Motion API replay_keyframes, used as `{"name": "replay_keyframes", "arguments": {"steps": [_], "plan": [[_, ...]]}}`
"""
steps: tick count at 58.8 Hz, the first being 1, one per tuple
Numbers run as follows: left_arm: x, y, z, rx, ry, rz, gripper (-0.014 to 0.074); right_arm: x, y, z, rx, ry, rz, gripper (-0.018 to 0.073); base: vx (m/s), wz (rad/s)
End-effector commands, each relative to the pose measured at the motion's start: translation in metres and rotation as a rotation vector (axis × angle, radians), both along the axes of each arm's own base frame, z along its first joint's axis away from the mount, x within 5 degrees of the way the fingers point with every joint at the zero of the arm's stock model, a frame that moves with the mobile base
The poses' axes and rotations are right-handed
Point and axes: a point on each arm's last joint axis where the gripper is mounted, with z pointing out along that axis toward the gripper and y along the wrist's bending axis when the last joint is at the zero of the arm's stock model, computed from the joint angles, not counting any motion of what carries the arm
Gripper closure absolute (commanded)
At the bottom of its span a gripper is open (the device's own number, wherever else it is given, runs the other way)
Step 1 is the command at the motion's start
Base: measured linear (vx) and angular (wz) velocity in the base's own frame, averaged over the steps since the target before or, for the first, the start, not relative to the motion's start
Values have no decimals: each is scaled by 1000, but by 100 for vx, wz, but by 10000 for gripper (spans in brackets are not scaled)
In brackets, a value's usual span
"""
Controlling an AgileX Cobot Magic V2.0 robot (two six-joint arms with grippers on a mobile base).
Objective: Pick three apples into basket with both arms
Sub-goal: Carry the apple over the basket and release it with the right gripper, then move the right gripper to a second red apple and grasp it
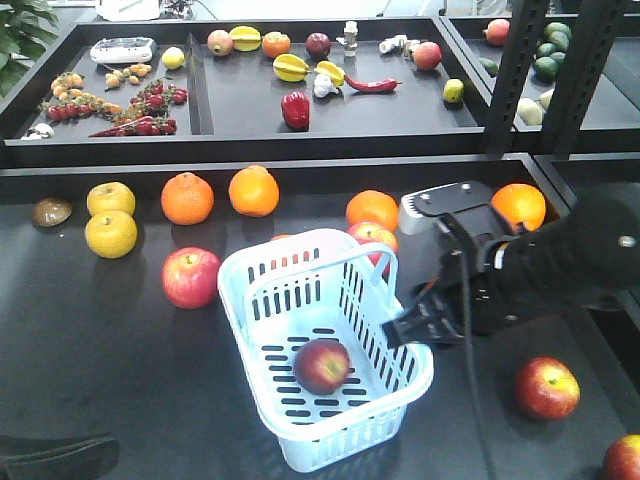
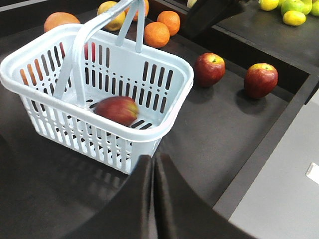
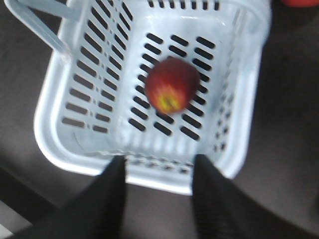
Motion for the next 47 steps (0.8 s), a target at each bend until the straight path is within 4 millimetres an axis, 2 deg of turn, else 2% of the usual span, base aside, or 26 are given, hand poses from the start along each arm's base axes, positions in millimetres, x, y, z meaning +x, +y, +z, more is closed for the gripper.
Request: {"name": "replay_keyframes", "arguments": {"steps": [1,3,10,17,24,30,40,47], "plan": [[3,0,10,-45,-31,31,603,-6,-11,26,-37,-87,-47,522,0,0],[3,0,10,-45,-31,31,603,-8,-15,28,-60,-83,-76,575,0,0],[3,0,10,-45,-32,32,603,-11,-30,32,-173,-92,-169,569,0,0],[3,0,10,-45,-32,32,603,-6,-43,32,-292,-151,-249,567,0,0],[3,0,10,-45,-32,32,603,0,-51,32,-354,-191,-301,564,0,0],[3,0,10,-45,-32,32,603,11,-71,25,-341,-144,-396,545,0,0],[3,0,10,-45,-32,32,603,32,-124,9,-228,-65,-550,445,0,0],[3,0,10,-45,-32,32,603,42,-152,-7,-125,44,-588,281,0,0]]}}
